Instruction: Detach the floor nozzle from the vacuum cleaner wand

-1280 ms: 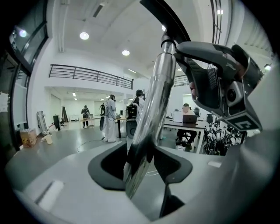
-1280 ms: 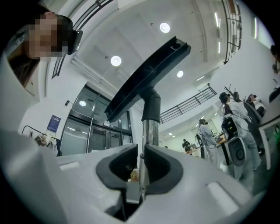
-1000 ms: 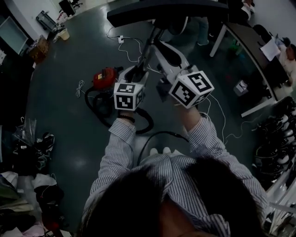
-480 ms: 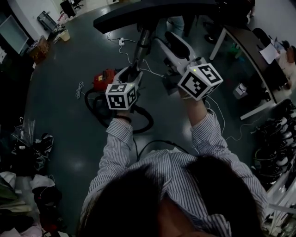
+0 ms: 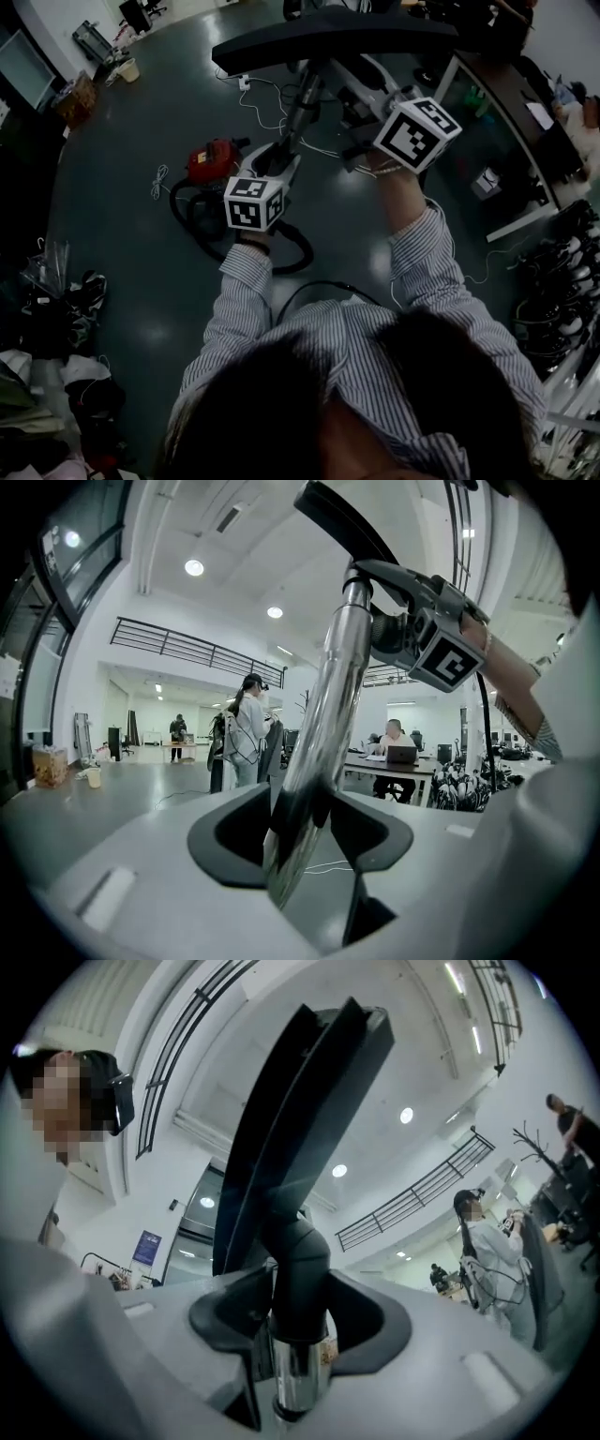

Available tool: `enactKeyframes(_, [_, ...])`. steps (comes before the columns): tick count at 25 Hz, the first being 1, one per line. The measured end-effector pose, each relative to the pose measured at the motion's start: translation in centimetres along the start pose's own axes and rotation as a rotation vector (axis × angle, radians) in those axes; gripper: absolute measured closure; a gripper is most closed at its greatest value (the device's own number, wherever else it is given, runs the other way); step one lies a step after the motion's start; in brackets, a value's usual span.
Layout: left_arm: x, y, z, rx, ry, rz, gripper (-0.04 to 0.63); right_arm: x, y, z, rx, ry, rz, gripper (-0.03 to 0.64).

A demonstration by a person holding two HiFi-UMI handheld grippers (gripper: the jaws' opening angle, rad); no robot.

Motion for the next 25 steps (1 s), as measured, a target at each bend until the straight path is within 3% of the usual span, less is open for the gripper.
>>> enactKeyframes(3, [0.2,0.4,0.1,-0.007,0.024,0.010,0.393,-0.1,-0.1,0.4,-0.034,-0.071,0.010,0.430])
enactKeyframes(6, [0.8,0.8,0.5,-0.007,0.048,0.016,0.393,0.6,-0.1,0.3,-0.058,-0.077,0.030,0.430])
enactKeyframes(9, [1.4,0.8,1.1,-0.008,0.048,0.027,0.394,1.2,-0.2,-0.4,-0.033,-0.031,0.018,0.432])
enactKeyframes(13, [1.7,-0.4,1.7,0.003,-0.001,0.053,0.394,2.3,-1.2,-1.0,-0.031,0.084,-0.097,0.434])
enactKeyframes(17, [2.1,-1.9,2.0,0.023,0.004,0.067,0.394,2.8,-2.7,-0.8,0.021,0.101,-0.131,0.434])
enactKeyframes(25, [3.0,-2.9,1.4,0.099,0.104,0.095,0.396,2.6,-4.8,-1.4,0.006,-0.057,-0.035,0.434])
Point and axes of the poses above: the fingertips, and each gripper's own axes: z forward along the fingers, x to its right, y out of its underside, the point moved 4 cm from there along -z, backward along the fingers, and after that the axes turned 3 degrees about -z, right-handed, at the moved point
